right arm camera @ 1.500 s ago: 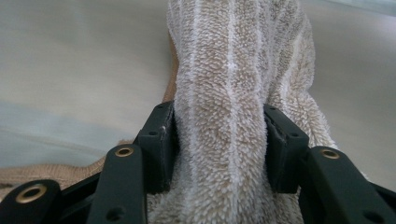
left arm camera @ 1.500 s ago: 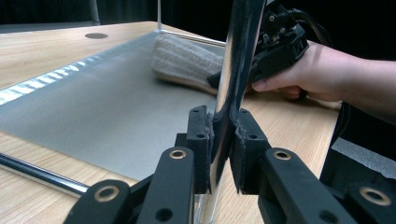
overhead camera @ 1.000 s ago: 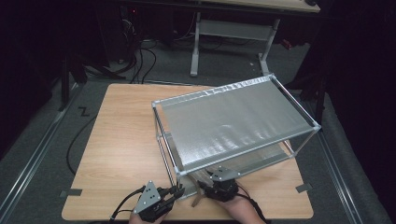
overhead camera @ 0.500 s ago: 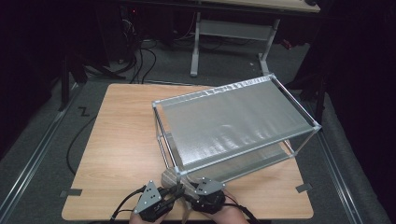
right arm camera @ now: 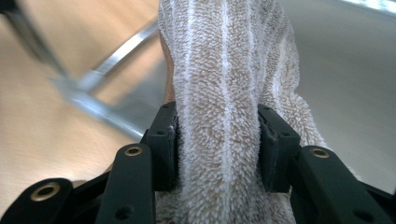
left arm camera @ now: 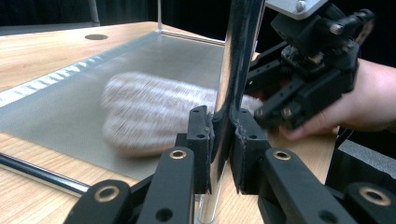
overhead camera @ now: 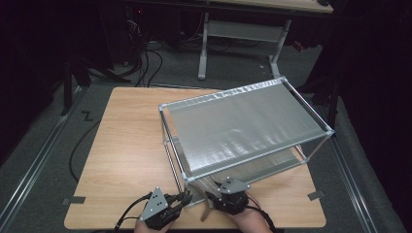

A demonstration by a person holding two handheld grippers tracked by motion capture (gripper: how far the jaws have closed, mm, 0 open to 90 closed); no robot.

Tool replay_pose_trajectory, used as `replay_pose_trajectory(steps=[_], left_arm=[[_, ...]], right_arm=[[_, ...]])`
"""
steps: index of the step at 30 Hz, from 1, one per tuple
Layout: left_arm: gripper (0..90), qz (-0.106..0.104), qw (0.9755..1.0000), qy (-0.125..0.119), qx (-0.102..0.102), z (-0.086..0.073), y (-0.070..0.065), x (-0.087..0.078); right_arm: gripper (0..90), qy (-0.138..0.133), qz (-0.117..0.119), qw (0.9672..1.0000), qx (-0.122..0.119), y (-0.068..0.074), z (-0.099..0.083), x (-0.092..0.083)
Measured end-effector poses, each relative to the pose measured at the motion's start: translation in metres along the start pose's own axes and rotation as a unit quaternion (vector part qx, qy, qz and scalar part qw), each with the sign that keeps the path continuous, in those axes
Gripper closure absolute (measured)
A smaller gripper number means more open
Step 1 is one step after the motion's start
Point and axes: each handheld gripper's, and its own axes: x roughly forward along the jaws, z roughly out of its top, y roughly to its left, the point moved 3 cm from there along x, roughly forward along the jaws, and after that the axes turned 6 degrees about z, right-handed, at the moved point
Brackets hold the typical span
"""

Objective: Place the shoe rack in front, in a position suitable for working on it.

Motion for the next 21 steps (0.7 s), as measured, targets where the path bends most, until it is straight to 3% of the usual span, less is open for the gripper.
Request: replay_pose_trajectory(steps=[7, 10, 15, 21], left_arm=[[79.0, -0.004, 1.0, 0.002, 0.002, 0.001, 0.004, 0.001], [79.0, -0.003, 1.0, 0.004, 0.003, 0.002, 0.007, 0.003], [79.0, 0.002, 1.0, 0.006, 0.001, 0.004, 0.011, 0.004], [79.0, 0.011, 0.9999, 0.005, -0.003, 0.004, 0.018, 0.005]], right_arm=[[56.8, 0.006, -0.082, 0.996, 0.037, -0.037, -0.021, -0.03], [57.1, 0.009, -0.123, 0.9908, 0.055, -0.055, -0.033, -0.047], [58.0, 0.026, -0.171, 0.9818, 0.079, -0.071, -0.047, -0.064], [58.6, 0.025, -0.177, 0.981, 0.076, -0.074, -0.048, -0.057]])
